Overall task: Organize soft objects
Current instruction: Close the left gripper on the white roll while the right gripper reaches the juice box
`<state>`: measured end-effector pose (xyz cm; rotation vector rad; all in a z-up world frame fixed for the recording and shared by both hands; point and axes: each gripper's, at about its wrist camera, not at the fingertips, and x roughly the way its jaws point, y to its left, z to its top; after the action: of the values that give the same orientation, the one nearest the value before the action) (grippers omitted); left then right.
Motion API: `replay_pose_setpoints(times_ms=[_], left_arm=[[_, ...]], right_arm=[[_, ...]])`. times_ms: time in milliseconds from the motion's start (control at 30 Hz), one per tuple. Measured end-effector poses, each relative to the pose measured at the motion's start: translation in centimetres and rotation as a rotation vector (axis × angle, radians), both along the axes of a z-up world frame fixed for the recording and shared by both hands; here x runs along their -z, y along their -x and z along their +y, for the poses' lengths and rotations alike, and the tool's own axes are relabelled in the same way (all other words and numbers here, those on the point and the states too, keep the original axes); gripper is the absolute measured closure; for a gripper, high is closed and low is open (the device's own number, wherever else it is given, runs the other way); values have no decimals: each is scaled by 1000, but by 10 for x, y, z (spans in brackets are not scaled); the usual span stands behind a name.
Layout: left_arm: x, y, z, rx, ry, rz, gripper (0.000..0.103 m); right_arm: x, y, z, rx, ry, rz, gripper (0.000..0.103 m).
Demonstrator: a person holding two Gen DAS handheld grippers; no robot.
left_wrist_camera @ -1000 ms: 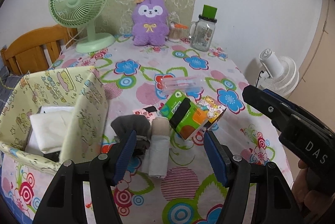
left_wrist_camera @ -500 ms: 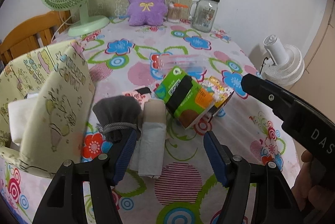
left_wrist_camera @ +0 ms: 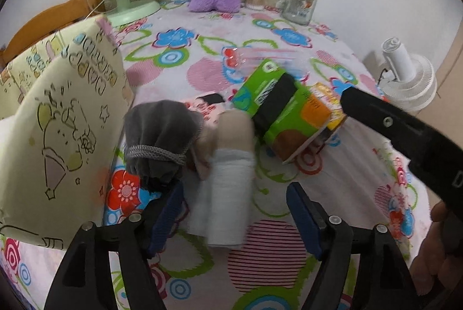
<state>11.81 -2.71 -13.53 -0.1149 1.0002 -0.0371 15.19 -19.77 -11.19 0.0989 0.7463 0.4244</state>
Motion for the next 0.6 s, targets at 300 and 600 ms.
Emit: replay_pose_setpoints(times_ms=[300,600], left_arm=[[5,2,-4,13,-47,-25,12],[0,2,10,-15,-17,-44,62]], right_arm=[[6,-7,10,-20,5,13,52],[9,-12,19,-37,7,20,51]])
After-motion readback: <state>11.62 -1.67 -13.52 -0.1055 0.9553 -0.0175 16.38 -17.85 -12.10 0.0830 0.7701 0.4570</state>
